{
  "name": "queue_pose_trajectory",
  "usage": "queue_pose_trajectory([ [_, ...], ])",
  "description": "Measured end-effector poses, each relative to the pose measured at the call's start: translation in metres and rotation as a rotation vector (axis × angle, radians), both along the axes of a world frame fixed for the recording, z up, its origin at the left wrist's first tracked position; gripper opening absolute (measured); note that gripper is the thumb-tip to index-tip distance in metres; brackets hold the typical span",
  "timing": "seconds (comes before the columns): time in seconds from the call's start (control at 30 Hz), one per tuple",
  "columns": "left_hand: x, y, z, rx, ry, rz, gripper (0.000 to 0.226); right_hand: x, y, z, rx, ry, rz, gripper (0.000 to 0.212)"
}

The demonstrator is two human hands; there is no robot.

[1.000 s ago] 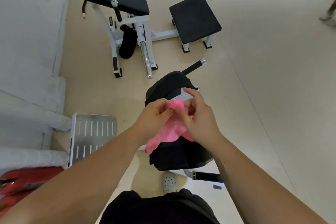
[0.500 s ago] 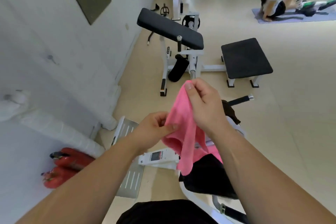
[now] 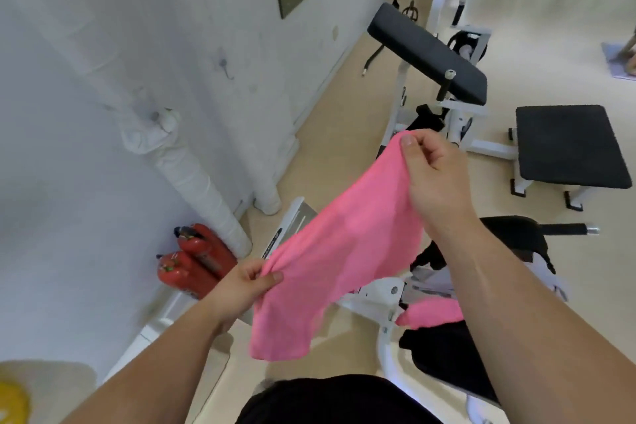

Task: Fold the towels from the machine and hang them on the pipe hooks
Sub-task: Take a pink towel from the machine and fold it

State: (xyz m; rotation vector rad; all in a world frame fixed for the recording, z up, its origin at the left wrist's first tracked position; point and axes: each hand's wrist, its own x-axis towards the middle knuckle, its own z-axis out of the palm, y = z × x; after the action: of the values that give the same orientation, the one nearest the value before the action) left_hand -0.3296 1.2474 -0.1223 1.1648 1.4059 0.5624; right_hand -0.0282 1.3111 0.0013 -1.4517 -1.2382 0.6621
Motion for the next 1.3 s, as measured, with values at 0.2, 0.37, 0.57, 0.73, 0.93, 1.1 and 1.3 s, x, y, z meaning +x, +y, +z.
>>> queue_pose_trajectory([
  [0.2, -0.065, 0.01, 0.021, 0.203, 0.094, 0.067, 0.027, -0.102, -0.01, -0.044, -0.265, -0.091, 0.147, 0.008],
  [0.37, -0.108, 0.009, 0.052, 0.259, -0.016, 0.029, 0.025, -0.206, -0.032, -0.061, -0.38, -0.265, 0.608, 0.027],
  [0.57, -0.176, 0.0, 0.057, 0.343, -0.006, 0.034, 0.014, -0.288, -0.03, -0.066, -0.383, -0.335, 0.806, 0.017],
  [0.73, -0.24, -0.009, 0.037, 0.183, 0.02, 0.107, 0.021, -0.324, -0.02, -0.073, -0.325, -0.41, 0.696, 0.028],
  [0.93, -0.303, -0.02, 0.006, -0.063, 0.282, -0.05, 0.03, -0.343, 0.002, -0.08, -0.308, -0.488, 0.551, 0.024],
  [1.1, -0.317, -0.028, 0.005, -0.139, 0.306, -0.112, 0.035, -0.345, 0.022, -0.083, -0.304, -0.461, 0.442, 0.027],
  [1.3, -0.315, -0.04, 0.008, -0.12, 0.046, 0.257, 0.047, -0.345, 0.03, -0.087, -0.291, -0.497, 0.372, 0.026],
])
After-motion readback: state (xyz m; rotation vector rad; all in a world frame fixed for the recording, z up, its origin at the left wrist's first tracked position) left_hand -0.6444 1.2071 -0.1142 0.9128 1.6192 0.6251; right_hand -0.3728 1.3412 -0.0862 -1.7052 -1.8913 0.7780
